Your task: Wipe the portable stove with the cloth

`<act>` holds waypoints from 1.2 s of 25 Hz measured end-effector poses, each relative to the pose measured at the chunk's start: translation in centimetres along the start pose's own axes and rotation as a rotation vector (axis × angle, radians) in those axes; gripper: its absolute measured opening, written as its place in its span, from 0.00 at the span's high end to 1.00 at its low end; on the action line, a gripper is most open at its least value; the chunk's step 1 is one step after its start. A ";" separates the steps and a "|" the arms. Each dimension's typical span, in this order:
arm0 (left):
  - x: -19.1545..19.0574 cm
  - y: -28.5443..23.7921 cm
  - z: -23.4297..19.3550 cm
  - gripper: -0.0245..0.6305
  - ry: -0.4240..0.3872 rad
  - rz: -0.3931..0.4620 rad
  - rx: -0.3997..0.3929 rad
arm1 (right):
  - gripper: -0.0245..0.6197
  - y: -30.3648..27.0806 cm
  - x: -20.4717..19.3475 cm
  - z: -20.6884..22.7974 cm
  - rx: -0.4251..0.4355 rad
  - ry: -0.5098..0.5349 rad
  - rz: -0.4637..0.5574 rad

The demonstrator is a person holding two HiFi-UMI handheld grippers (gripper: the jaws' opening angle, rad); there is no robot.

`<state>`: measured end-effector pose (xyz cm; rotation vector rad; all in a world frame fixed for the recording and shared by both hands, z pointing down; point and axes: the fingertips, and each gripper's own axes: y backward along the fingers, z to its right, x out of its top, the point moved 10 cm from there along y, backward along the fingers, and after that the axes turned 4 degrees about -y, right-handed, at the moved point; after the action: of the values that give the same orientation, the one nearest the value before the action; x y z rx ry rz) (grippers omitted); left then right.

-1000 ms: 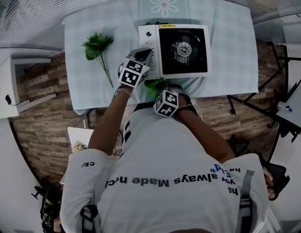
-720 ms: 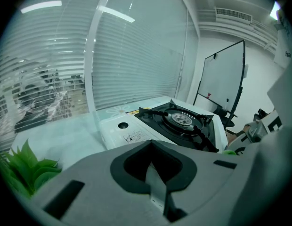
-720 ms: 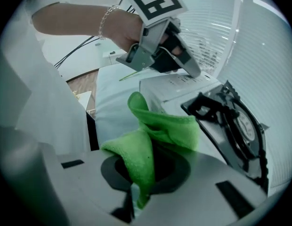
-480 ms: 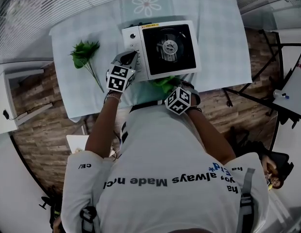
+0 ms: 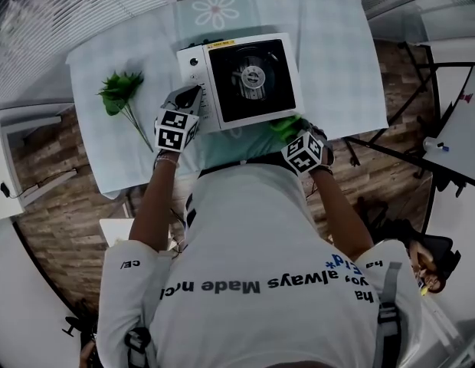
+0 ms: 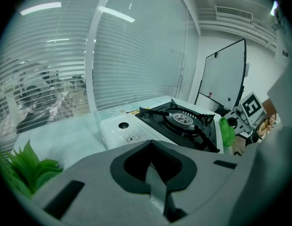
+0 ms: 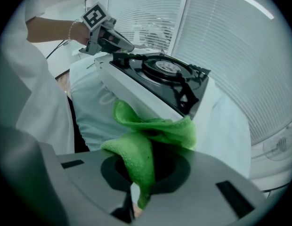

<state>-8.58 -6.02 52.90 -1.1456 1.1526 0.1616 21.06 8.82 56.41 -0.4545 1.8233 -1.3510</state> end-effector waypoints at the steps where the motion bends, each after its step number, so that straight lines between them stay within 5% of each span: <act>1: 0.0 0.0 0.0 0.94 0.001 -0.003 0.002 | 0.93 0.1 -0.5 0.6 -0.006 -0.010 -0.005; 13: 0.1 0.0 0.3 0.94 0.035 -0.016 0.031 | 0.93 1.1 -3.3 5.1 -0.034 -0.046 -0.045; 30: -0.1 0.0 0.2 0.94 0.084 0.003 0.036 | 0.93 0.3 -2.4 8.8 -0.074 0.036 -0.127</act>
<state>-8.48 -5.83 52.97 -1.1276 1.2268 0.0949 29.36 5.09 56.20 -0.5979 1.9061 -1.3872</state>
